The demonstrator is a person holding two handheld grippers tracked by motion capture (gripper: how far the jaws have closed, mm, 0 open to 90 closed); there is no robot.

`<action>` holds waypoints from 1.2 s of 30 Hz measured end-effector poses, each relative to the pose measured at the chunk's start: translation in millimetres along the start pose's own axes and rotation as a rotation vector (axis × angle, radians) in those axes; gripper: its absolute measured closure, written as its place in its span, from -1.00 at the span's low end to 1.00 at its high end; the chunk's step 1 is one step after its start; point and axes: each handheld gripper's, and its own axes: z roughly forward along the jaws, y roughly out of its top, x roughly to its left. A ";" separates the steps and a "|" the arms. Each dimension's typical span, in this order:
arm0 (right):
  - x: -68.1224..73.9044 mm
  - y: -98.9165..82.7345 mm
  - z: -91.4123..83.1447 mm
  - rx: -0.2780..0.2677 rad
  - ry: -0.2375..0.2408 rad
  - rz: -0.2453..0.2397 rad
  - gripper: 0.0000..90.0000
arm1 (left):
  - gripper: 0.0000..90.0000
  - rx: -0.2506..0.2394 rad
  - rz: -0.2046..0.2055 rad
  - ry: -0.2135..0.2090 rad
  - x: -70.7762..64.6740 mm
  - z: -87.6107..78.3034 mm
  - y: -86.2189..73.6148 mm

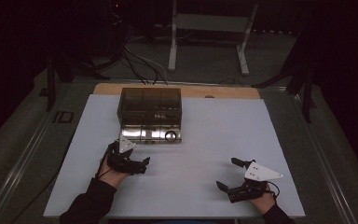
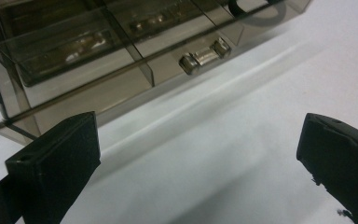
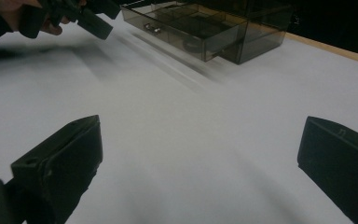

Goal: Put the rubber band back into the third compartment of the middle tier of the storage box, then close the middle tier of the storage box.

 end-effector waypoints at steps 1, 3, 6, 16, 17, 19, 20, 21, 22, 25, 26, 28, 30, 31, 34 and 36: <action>0.0 0.0 0.0 0.000 0.000 0.000 -1.00 | -0.98 0.000 0.000 0.000 0.0 0.0 0.0; 0.2 0.0 0.2 0.002 0.001 -0.001 -1.00 | -0.98 0.011 0.010 0.038 -3.6 1.8 -2.5; 0.5 0.1 0.2 0.002 0.002 -0.003 -1.00 | -0.98 0.028 -0.010 0.052 -3.5 6.0 -5.3; 1.0 0.1 0.2 0.006 0.003 -0.004 -1.00 | -0.98 0.054 -0.027 0.120 -5.1 14.3 -9.1; 1.0 0.1 0.2 0.006 0.003 -0.004 -1.00 | -0.98 0.054 -0.027 0.120 -5.1 14.3 -9.1; 1.4 -0.2 1.0 0.010 0.003 -0.007 -1.00 | -0.98 0.074 -0.018 0.135 -7.0 15.7 -8.9; 1.4 -0.3 1.1 0.010 0.003 -0.009 -1.00 | -0.98 0.074 -0.018 0.135 -7.0 15.7 -8.9; 1.2 -0.2 1.2 0.009 0.003 -0.009 -1.00 | -0.98 0.086 -0.021 0.118 -7.2 16.5 -8.5; 1.1 -0.1 1.1 0.008 0.003 -0.008 -1.00 | -0.98 0.092 -0.020 0.111 -7.3 17.0 -8.3; 1.2 -0.1 1.7 0.011 0.005 -0.008 -1.00 | -0.90 0.074 -0.020 0.088 -8.3 15.5 -8.0; 1.3 -0.2 2.0 0.012 0.007 -0.010 -1.00 | -0.87 0.066 -0.018 0.087 -8.8 15.0 -7.9; 1.4 -0.2 2.0 0.012 0.008 -0.011 -1.00 | -0.84 0.062 -0.016 0.087 -9.5 14.6 -7.7; 1.6 0.0 2.1 0.013 0.009 -0.013 -1.00 | -0.82 0.060 -0.013 0.083 -9.8 14.6 -7.4; 1.7 0.2 1.9 0.014 0.008 -0.012 -1.00 | -0.81 0.058 -0.015 0.085 -9.6 14.7 -7.4; 1.3 0.1 1.6 0.010 0.006 -0.011 -1.00 | -0.68 0.058 -0.018 0.090 -8.5 14.6 -7.5; 0.8 0.0 1.8 0.011 0.005 -0.010 -1.00 | -0.58 0.064 -0.003 0.090 -8.7 13.9 -7.1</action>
